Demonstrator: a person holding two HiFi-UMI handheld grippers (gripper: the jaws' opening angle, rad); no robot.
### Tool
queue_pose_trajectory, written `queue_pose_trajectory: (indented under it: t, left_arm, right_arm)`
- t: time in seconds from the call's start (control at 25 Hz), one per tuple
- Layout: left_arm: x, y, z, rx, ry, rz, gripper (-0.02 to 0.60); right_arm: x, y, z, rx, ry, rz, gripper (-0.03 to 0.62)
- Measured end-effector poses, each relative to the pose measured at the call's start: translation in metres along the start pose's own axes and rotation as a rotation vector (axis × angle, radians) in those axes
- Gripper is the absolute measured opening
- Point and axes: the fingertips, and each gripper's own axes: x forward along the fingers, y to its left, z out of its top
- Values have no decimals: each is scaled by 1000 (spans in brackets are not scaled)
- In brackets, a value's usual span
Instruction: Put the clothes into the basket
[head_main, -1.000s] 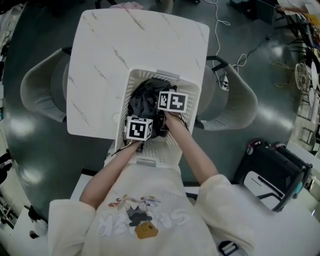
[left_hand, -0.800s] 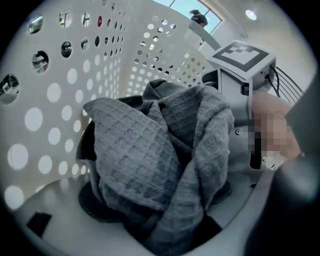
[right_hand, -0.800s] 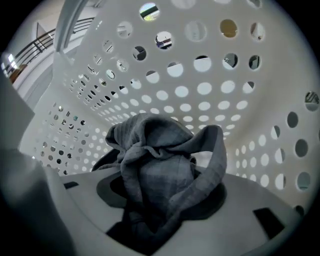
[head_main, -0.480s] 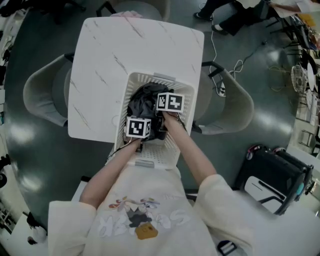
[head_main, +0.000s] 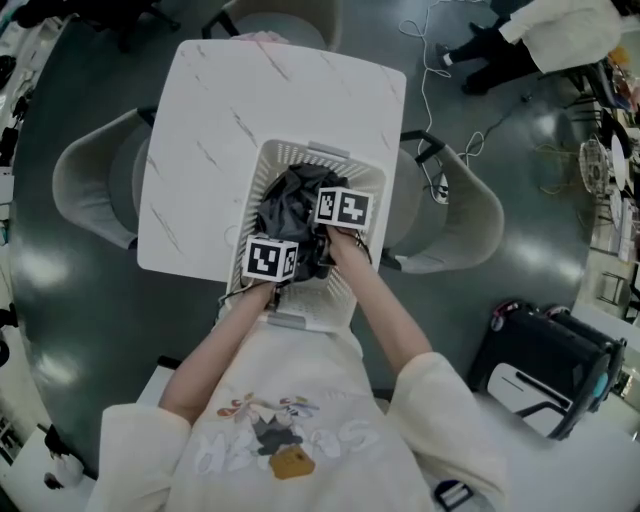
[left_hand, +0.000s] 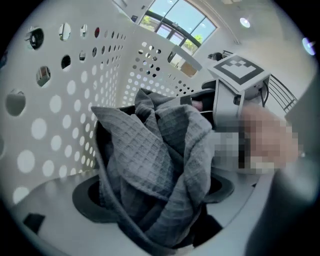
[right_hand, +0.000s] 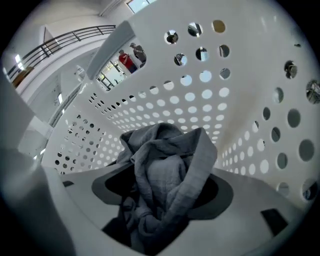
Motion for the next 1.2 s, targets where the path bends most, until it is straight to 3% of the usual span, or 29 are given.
queue_pose_trajectory:
  t: [0.48, 1.2]
  left_arm:
    - [-40, -20, 7, -46, -88, -36, 447]
    - [-84, -39, 5, -24, -175, -30, 446]
  right_arm:
    - [-40, 22, 11, 56, -53, 82, 341]
    - [-93, 48, 8, 119, -79, 286, 341]
